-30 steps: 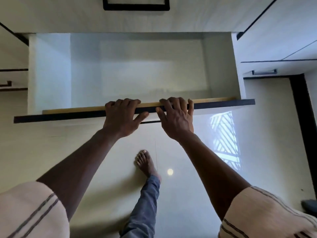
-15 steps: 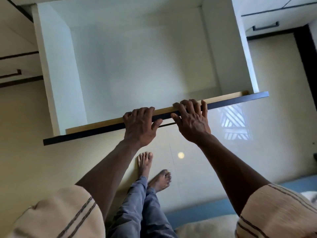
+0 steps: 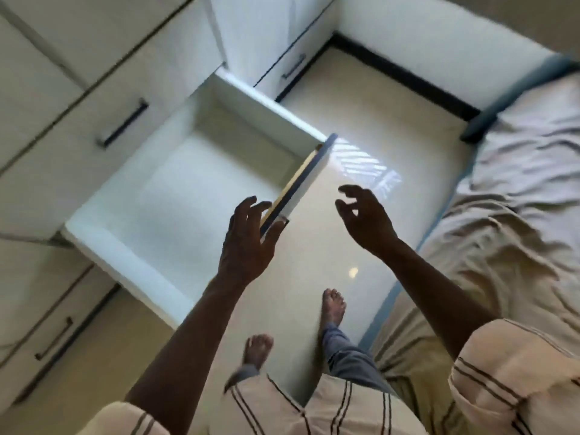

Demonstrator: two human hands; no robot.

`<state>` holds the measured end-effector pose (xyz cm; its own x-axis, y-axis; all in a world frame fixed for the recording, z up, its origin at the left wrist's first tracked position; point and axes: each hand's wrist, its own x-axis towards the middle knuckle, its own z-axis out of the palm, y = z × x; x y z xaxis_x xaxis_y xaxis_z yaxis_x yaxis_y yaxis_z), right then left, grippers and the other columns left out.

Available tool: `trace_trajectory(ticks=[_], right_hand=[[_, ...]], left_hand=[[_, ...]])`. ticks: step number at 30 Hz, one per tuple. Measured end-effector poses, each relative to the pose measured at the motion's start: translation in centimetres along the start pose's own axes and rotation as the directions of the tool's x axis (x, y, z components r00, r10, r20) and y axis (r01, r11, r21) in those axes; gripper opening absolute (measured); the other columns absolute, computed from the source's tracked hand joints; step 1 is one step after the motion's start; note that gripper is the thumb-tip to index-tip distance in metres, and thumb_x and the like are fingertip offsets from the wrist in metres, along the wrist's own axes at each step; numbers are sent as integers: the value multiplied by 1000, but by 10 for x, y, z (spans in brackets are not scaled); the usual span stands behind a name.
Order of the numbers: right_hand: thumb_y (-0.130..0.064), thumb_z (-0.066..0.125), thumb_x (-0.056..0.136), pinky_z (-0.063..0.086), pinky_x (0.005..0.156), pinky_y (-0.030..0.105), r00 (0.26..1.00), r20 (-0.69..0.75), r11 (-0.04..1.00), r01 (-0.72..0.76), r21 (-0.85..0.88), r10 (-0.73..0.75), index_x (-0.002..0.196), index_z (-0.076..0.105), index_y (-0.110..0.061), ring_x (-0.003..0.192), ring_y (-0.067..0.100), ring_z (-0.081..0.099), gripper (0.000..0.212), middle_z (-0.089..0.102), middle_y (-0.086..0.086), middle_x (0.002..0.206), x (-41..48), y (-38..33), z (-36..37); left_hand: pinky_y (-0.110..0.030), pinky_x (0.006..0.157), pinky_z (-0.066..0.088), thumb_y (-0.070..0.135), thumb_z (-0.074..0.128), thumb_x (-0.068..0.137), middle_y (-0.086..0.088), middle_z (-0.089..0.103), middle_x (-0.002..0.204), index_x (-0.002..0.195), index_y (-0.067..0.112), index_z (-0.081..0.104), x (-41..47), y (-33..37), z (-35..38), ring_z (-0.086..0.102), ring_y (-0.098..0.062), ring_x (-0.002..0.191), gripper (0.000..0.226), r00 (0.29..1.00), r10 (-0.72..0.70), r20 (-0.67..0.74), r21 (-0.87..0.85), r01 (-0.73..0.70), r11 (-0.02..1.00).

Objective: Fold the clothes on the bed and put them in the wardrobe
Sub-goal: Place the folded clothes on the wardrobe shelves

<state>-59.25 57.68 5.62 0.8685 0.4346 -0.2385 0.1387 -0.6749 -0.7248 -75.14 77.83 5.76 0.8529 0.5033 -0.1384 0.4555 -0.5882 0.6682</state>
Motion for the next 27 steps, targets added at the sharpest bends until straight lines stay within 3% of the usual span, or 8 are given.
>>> trace_trajectory(ticks=[4, 7, 10, 14, 18, 21, 24, 27], right_hand=[[-26, 64, 100, 50, 83, 21, 912, -305, 958, -226, 179, 273, 123, 68, -22, 85, 12, 67, 24, 66, 1, 116, -112, 0, -61], [-22, 64, 100, 42, 74, 6, 730, -450, 848, -354, 394, 514, 114, 71, -22, 85, 11, 64, 16, 68, -7, 105, -199, 15, -64], [-27, 66, 98, 50, 87, 27, 540, -444, 684, -407, 606, 715, 91, 67, -28, 92, 19, 68, 7, 70, -4, 95, -285, 41, -48], [-46, 66, 85, 58, 86, 49, 273, -273, 358, -342, 869, 923, 80, 65, -20, 88, 33, 70, 26, 69, 7, 86, -417, 98, -9], [-14, 62, 103, 41, 59, 27, 3, 8, -8, -51, 999, 1000, 99, 68, -13, 68, 21, 55, 8, 61, 12, 87, -534, 118, 29], [-11, 72, 96, 48, 54, 19, -170, 189, -167, 135, 977, 967, 136, 54, -1, 78, 21, 55, 45, 61, 9, 98, -593, 139, 73], [-48, 89, 77, 54, 99, 37, -157, 362, -336, 171, 926, 919, 151, 41, -15, 118, 29, 60, 94, 55, 11, 142, -636, 170, 150], [-79, 86, 54, 54, 96, 44, -114, 471, -446, 191, 875, 875, 132, 54, -29, 111, 22, 64, 99, 61, -2, 134, -655, 190, 229]], left_hand=[[-28, 107, 47, 39, 63, 100, -1, 52, 144, 135, 22, 61, -9, 63, -8, 50, -19, 136, 39, 913, 343, 222, -109, -326, 939], [-42, 96, 56, 39, 65, 99, 9, 56, 136, 131, 33, 62, -33, 97, 7, 60, -10, 120, 33, 790, 515, 334, -168, -488, 857], [-42, 89, 57, 41, 65, 98, 17, 58, 126, 126, 40, 61, -69, 127, 32, 63, -5, 111, 28, 688, 566, 454, -229, -525, 820], [-39, 89, 56, 42, 65, 98, 16, 61, 126, 126, 37, 63, -144, 168, 91, 64, -8, 109, 28, 423, 608, 672, -254, -639, 726], [-35, 90, 54, 35, 71, 96, 9, 69, 122, 125, 26, 66, -226, 187, 164, 69, -16, 106, 31, 200, 480, 854, -232, -679, 696], [-35, 93, 53, 54, 75, 81, 1, 71, 121, 125, 27, 65, -277, 181, 213, 68, -23, 109, 52, 164, 235, 958, -92, -602, 793], [-31, 93, 49, 57, 81, 81, 0, 63, 134, 139, 24, 56, -322, 160, 258, 61, -18, 116, 71, 75, 72, 995, -5, -659, 752], [-39, 109, 45, 83, 79, 58, 7, 51, 145, 146, 31, 47, -347, 143, 301, 52, -17, 131, 108, -2, 30, 1000, -22, -732, 681]])
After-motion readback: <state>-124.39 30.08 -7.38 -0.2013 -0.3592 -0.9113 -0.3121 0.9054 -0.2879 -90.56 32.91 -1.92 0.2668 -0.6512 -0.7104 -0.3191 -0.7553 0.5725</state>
